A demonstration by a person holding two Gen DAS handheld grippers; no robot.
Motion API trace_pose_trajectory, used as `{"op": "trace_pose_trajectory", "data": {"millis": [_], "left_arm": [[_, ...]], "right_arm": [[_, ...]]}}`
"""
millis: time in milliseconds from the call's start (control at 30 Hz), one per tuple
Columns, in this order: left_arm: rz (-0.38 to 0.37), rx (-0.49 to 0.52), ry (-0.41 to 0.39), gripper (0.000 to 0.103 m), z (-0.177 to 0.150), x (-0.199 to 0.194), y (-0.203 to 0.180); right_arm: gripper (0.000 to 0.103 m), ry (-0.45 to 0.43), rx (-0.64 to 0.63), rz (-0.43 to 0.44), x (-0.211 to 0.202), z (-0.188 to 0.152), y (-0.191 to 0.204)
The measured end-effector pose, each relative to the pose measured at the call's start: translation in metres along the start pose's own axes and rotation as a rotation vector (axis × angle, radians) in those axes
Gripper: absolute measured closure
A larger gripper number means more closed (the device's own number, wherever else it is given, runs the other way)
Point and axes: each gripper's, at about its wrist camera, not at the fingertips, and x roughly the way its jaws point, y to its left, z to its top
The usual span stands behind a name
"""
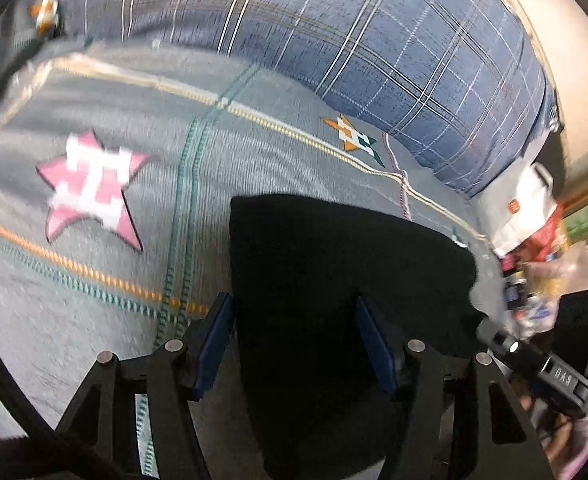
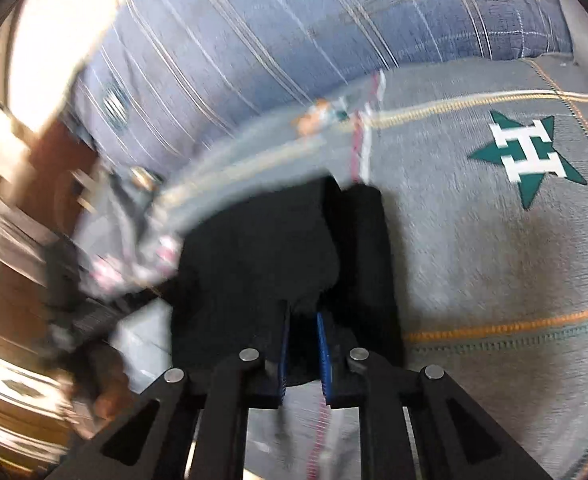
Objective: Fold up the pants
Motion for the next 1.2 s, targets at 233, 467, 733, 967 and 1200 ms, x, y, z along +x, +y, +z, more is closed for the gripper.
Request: {"op": "trace_pose_trajectory", "data": {"millis": [233,467,733,967,1200], "left_arm": [[-0.017,-0.004,0.01,0.042,-0.001,0.001,-0.001],[0.056,0.041,-0.015,0.043,-0.005,0.005,-0.01],[0.148,0.13,-0.092,0.069,-0.01,-0.003,-0.027],[0.15,0.157,-0.16,0.08,-0.007,-0.019,-0.03],[0.152,0.195,-0.198,0.081,0.017,-0.042,-0.045]], "right_arm": [[0.026,-0.103,0.054,-0.011,-0.01,0.017,-0.003],[0.029,0.033,0.174,-0.038,0.034,0.041,-0.04],[0.06,0.067,0.1,-0.106,0.037,0.026,-0.026],[0.076,0.013,0.02,-0.089,0.02,0.025,-0.005],[0.076,-0.095,-0.019,0.001,-0.001,0.033,0.015]]}}
